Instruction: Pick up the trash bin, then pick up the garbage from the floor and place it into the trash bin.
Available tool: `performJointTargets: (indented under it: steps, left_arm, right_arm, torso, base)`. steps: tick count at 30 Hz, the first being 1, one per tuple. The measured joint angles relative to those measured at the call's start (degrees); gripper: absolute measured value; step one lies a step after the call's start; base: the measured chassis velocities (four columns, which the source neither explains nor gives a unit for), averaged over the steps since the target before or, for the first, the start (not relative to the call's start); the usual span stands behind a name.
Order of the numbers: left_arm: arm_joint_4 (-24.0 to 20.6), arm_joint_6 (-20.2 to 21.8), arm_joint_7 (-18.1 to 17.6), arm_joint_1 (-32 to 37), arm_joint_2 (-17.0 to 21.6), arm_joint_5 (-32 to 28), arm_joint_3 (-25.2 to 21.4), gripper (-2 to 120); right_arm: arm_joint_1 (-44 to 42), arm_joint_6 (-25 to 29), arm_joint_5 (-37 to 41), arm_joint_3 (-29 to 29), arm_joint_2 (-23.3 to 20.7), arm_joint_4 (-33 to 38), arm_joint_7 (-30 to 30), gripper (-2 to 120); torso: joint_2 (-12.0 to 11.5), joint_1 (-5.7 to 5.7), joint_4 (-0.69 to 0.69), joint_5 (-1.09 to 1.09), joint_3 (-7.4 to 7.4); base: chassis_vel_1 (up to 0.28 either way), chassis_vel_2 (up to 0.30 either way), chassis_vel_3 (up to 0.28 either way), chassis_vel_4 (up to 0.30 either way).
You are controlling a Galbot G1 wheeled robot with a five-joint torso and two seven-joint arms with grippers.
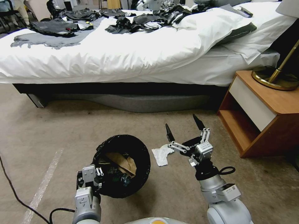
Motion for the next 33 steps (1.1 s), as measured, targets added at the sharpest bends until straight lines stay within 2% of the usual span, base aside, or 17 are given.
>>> performJointTargets:
  steps: [5, 7, 9, 13, 33]
  left_arm:
    - [0.0, -0.36, 0.06, 0.34, 0.08, 0.2, 0.16, 1]
    - [0.0, -1.95, 0.66, 1.37, 0.43, 1.05, 0.87, 1]
    - [-0.03, -7.17, 3.35, 5.08, 1.55, 3.74, 3.76, 1]
    - [-0.54, -9.84, 4.18, 6.5, 2.11, 4.2, 4.89, 1]
    - [-0.51, -9.5, 4.34, 6.83, 2.02, 4.76, 5.14, 1]
  right_arm:
    - [-0.01, 0.0, 0.02, 0.07, -0.05, 0.04, 0.01, 100]
    - [-0.01, 0.0, 0.02, 0.08, -0.04, 0.04, 0.02, 100]
    - [0.01, 0.0, 0.02, 0.09, -0.01, 0.04, 0.02, 100]
    - [0.08, 0.0, -0.02, 0.1, 0.07, 0.04, 0.02, 100]
    - [0.1, 0.33, -0.38, 0.52, 0.26, 0.05, 0.03, 100]
  torso:
    - [0.0, 0.0, 0.0, 0.0, 0.0]
    - [0.0, 0.0, -0.01, 0.0, 0.0]
    - [0.0, 0.0, 0.02, 0.01, 0.0]
    - [0.0, 0.0, 0.0, 0.03, -0.01]
    - [0.0, -0.01, 0.0, 0.0, -0.01]
  base:
    - [0.0, 0.0, 0.0, 0.0]
    - [0.0, 0.0, 0.0, 0.0]
    - [0.0, 0.0, 0.0, 0.0]
    - [0.0, 0.0, 0.0, 0.0]
    - [0.0, 0.0, 0.0, 0.0]
